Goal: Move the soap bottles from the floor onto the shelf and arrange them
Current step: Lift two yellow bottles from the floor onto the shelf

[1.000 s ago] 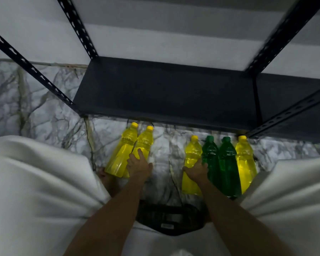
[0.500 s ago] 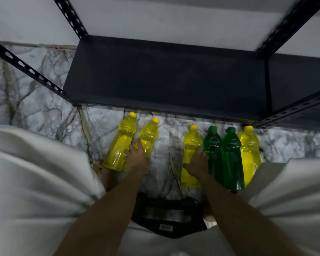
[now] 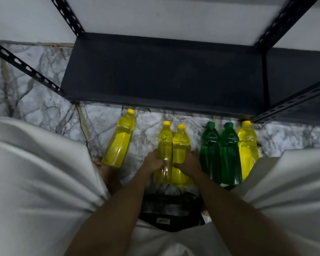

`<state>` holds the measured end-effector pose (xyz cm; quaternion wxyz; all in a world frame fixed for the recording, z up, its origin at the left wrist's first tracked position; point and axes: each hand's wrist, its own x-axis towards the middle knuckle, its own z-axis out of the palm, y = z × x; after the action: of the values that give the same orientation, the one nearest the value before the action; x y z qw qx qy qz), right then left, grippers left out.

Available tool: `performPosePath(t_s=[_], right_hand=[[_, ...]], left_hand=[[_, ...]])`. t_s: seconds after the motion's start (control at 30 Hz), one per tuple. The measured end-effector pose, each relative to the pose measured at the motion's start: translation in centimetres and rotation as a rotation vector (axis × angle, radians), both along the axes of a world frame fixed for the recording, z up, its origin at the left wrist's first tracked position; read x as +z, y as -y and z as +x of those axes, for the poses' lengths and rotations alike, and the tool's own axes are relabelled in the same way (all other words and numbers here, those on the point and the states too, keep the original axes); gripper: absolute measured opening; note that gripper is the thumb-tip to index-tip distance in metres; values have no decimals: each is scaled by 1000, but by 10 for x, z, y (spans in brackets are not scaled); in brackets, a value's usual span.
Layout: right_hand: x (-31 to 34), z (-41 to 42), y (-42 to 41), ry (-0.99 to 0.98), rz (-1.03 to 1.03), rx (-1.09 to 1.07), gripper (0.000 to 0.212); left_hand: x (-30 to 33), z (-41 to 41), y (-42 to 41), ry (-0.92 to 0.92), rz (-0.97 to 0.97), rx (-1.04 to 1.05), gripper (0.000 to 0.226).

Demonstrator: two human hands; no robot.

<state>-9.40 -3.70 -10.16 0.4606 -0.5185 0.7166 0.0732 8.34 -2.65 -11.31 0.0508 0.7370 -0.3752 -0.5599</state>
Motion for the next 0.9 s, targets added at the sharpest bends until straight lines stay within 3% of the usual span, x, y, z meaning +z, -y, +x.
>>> performPosePath(t_s=[0.1,0.23,0.4,0.47,0.57,0.67,0.8,0.9], right_hand=[[-23,0,-7,-34,-4,-2,128],[-40,-5,-8,-5,-28,-46,130],[-11,-2,-5,45,-48,-63,120],[-15,-4,-3,41,-33,-53,124],[-16,0,-5,47,-44,-29,142],[2,12,-6,23,-10,0,129],[-2,14,-6,-46,-20,12,119],[-5,9,2,22,-5,-40,119]], left_hand=[[3,-4,-1,-103,42,123,56],[-4,-11,-3,218,-27,-97,84],[-18,13,7,-16,70,-47,79],[-23,16,9,-65,146,-67,88],[-24,13,9,105,95,-221,109],[-18,11,10,110,20,-204,75],[-18,8,7,128,44,-95,55],[-19,6,6,214,18,-157,44]])
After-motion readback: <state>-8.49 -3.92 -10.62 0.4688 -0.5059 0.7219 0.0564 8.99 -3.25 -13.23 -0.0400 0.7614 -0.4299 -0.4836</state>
